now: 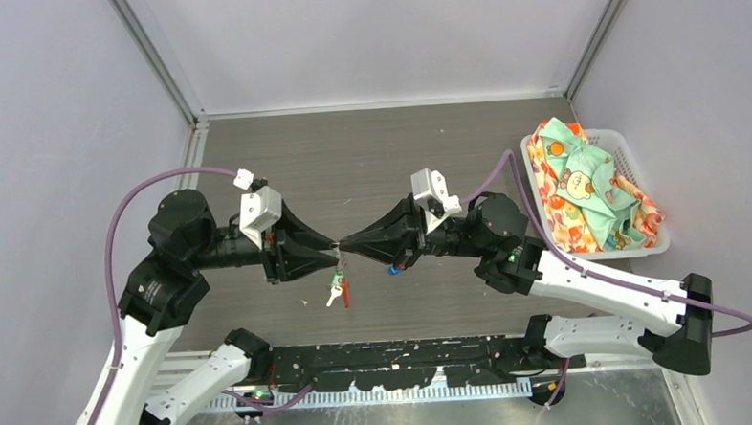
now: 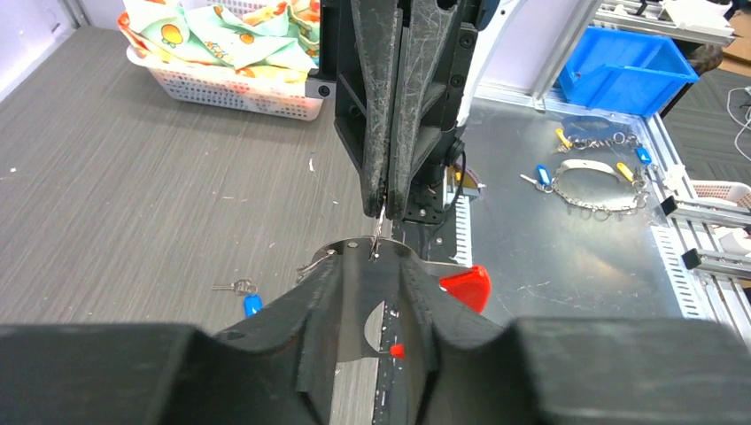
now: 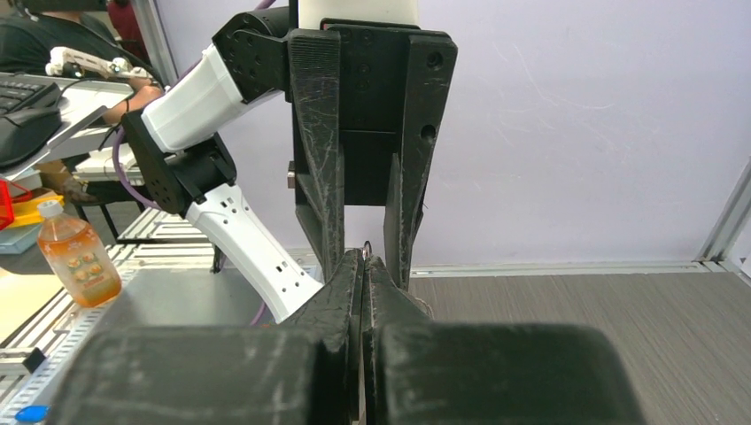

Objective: Put the keys on the keyring

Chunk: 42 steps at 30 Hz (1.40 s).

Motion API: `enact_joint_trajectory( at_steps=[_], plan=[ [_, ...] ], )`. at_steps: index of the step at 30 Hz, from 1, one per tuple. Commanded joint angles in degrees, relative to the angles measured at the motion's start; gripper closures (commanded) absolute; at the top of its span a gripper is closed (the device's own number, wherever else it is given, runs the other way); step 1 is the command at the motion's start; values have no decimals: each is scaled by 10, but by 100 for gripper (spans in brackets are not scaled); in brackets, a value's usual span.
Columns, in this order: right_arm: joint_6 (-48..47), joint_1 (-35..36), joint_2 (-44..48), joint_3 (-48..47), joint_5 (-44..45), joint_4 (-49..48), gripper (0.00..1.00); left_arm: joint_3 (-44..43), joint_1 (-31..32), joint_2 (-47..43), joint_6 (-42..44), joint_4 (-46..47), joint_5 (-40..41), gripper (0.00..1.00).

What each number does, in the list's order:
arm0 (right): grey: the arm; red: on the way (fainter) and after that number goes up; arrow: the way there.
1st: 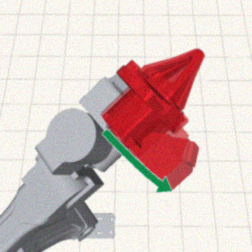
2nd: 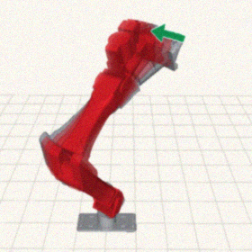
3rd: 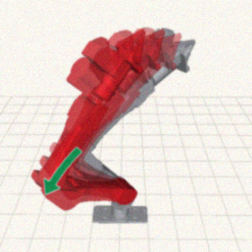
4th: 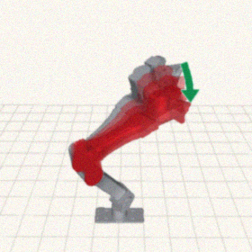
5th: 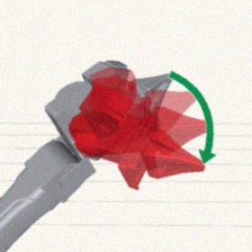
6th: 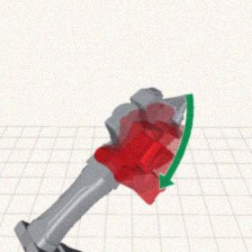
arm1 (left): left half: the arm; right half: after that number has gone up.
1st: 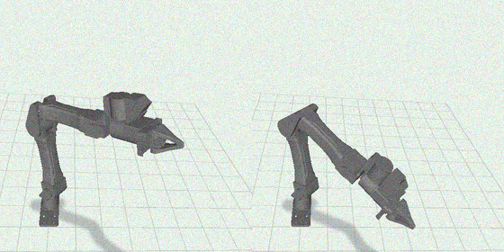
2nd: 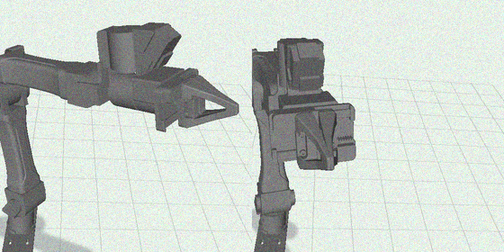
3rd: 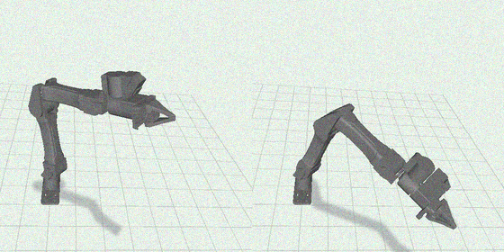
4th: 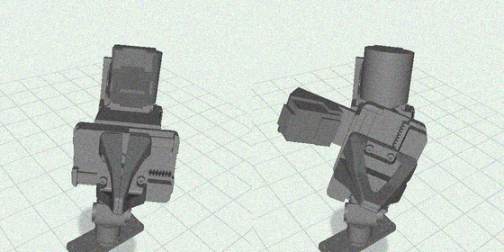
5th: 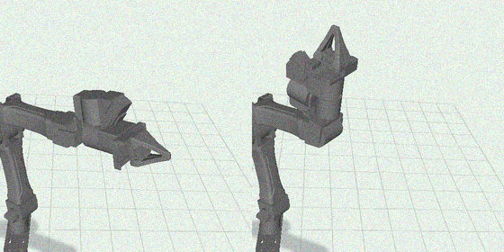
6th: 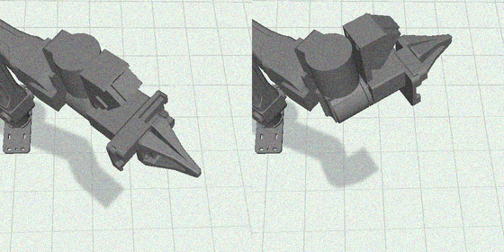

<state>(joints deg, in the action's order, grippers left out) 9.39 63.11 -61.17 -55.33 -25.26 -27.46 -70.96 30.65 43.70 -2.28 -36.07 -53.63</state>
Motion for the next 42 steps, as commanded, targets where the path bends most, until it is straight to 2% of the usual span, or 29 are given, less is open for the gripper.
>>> enact_joint_trajectory(
  at_steps=[1,4,15,19,22,27,29,32,35,37,42],
  plan=[
    [13,-2,-1,-2,-18,-44,99,7,2,-15,-6,37,-20,73],
    [19,-2,-4,-2,-19,-49,99,8,2,-19,2,35,-28,82],
    [34,-1,-16,-8,-38,-65,99,7,2,-18,-4,43,-18,82],
    [36,-1,-18,-8,-41,-67,99,6,2,-18,-2,45,-7,90],
    [36,-1,-18,-8,-42,-68,99,10,2,-20,2,44,12,100],
    [36,-1,-21,-9,-53,-64,99,14,2,-25,21,49,42,100],
    [33,-2,-19,-8,-52,-59,96,6,2,-18,56,28,26,100],
    [22,-2,-13,-7,-43,-44,82,-3,2,-14,127,-9,-11,100],
    [4,-1,1,-9,-29,-19,74,-5,2,-19,249,-68,-19,99],
    [-12,-1,7,-17,-27,9,72,-14,2,-14,322,-113,-23,100],
    [-58,-1,18,-40,-33,88,68,-18,2,-12,402,-140,-29,100]
  ],
)
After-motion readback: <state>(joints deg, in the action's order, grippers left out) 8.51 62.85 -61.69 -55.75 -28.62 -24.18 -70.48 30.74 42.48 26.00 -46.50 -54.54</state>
